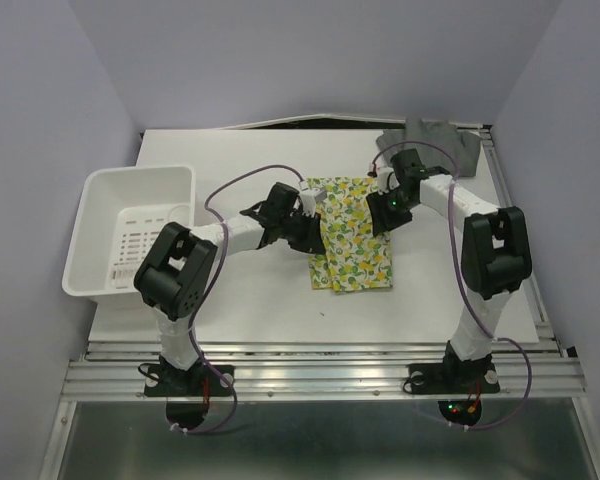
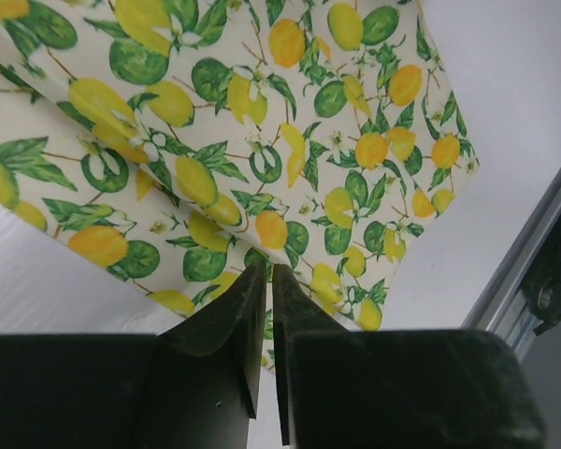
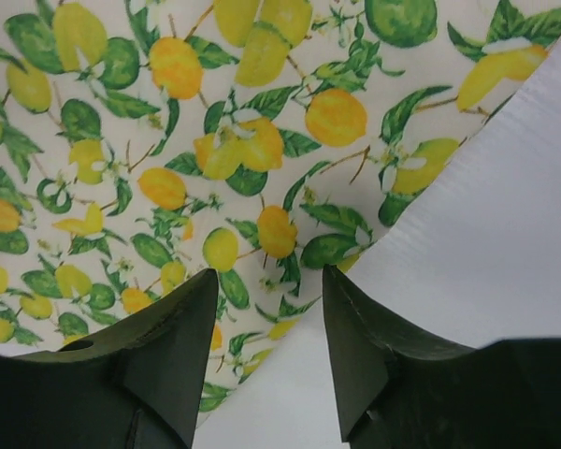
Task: Fold and stack the skirts
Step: Fold the skirt
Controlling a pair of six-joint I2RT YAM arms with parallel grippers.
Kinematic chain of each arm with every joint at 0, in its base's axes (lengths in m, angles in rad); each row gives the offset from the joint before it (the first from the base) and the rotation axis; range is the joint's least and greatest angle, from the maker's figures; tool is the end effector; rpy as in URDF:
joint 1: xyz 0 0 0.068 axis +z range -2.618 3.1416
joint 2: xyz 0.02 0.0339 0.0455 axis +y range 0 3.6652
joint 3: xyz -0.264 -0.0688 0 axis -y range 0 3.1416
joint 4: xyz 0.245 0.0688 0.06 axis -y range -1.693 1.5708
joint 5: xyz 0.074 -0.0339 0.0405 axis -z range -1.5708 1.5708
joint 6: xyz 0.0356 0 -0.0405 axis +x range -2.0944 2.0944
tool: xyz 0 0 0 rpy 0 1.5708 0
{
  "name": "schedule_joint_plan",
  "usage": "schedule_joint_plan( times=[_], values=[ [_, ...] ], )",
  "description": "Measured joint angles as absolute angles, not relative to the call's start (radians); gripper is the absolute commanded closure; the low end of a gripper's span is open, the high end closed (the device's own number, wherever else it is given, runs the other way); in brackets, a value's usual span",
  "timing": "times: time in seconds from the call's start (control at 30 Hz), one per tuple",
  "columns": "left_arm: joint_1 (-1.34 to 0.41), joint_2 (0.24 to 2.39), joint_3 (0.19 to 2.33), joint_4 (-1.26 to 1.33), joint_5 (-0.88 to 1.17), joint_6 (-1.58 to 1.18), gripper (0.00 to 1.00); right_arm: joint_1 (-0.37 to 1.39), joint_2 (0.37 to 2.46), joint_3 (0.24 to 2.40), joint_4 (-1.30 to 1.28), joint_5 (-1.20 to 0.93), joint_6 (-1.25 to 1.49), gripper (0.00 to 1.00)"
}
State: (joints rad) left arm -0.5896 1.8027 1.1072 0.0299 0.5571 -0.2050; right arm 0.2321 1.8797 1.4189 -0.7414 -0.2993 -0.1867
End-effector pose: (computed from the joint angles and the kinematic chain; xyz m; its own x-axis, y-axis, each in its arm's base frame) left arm 0.3130 -0.2320 0.1952 -0.6690 0.2396 -0.7036 0.6960 0.5342 -0.4798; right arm 0.3726 0.0988 0.2090 -0.8321 -0.3789 -0.4051 -0.4861 0.8499 0.2034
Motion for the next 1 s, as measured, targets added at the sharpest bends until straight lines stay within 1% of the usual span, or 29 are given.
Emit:
schedule_joint_plan(
  times=[0.03, 0.1, 0.17, 0.3, 0.37, 0.47, 0.53, 0.6, 0.63, 0.67, 0.73, 0.87, 0.9, 0.93, 1.0],
  values=[
    [-0.590, 1.814, 1.100, 0.047, 0.565, -0.225, 0.87, 0.232, 1.902, 1.425, -0.728, -0.292, -0.187, 0.51],
    [-0.590, 1.846, 1.078, 0.076, 0.585, -0.281, 0.92, 0.232, 1.948, 1.448, -0.724, -0.282, -0.193, 0.53],
    [-0.590, 1.886, 1.055, 0.120, 0.619, -0.352, 0.95, 0.232, 2.033, 1.518, -0.723, -0.261, -0.205, 0.53],
    [-0.593, 1.910, 0.957, 0.252, 0.694, -0.502, 0.96, 0.232, 2.144, 1.682, -0.731, -0.251, -0.240, 0.54],
    [-0.604, 1.910, 0.915, 0.315, 0.724, -0.568, 0.96, 0.232, 2.190, 1.759, -0.725, -0.250, -0.256, 0.52],
    [-0.631, 1.910, 0.872, 0.413, 0.744, -0.637, 0.93, 0.232, 2.251, 1.872, -0.736, -0.251, -0.271, 0.48],
    [-0.642, 1.908, 0.850, 0.459, 0.757, -0.682, 0.92, 0.232, 2.260, 1.919, -0.744, -0.259, -0.266, 0.42],
    [-0.637, 1.886, 0.830, 0.484, 0.768, -0.720, 0.91, 0.232, 2.226, 1.916, -0.743, -0.274, -0.230, 0.43],
    [-0.629, 1.871, 0.826, 0.488, 0.769, -0.734, 0.87, 0.232, 2.208, 1.908, -0.743, -0.283, -0.217, 0.43],
    [-0.601, 1.839, 0.817, 0.495, 0.770, -0.749, 0.83, 0.232, 2.148, 1.870, -0.733, -0.304, -0.188, 0.45],
    [-0.532, 1.774, 0.801, 0.509, 0.757, -0.775, 0.78, 0.234, 2.060, 1.818, -0.735, -0.336, -0.157, 0.46],
    [-0.424, 1.675, 0.801, 0.517, 0.700, -0.796, 0.77, 0.265, 1.859, 1.689, -0.694, -0.391, -0.103, 0.47],
    [-0.417, 1.673, 0.807, 0.520, 0.691, -0.803, 0.78, 0.286, 1.819, 1.653, -0.678, -0.402, -0.092, 0.47],
    [-0.417, 1.675, 0.812, 0.519, 0.686, -0.808, 0.82, 0.311, 1.793, 1.623, -0.665, -0.407, -0.081, 0.47],
    [-0.425, 1.696, 0.821, 0.521, 0.681, -0.821, 0.84, 0.354, 1.782, 1.578, -0.632, -0.415, -0.060, 0.48]
  ],
)
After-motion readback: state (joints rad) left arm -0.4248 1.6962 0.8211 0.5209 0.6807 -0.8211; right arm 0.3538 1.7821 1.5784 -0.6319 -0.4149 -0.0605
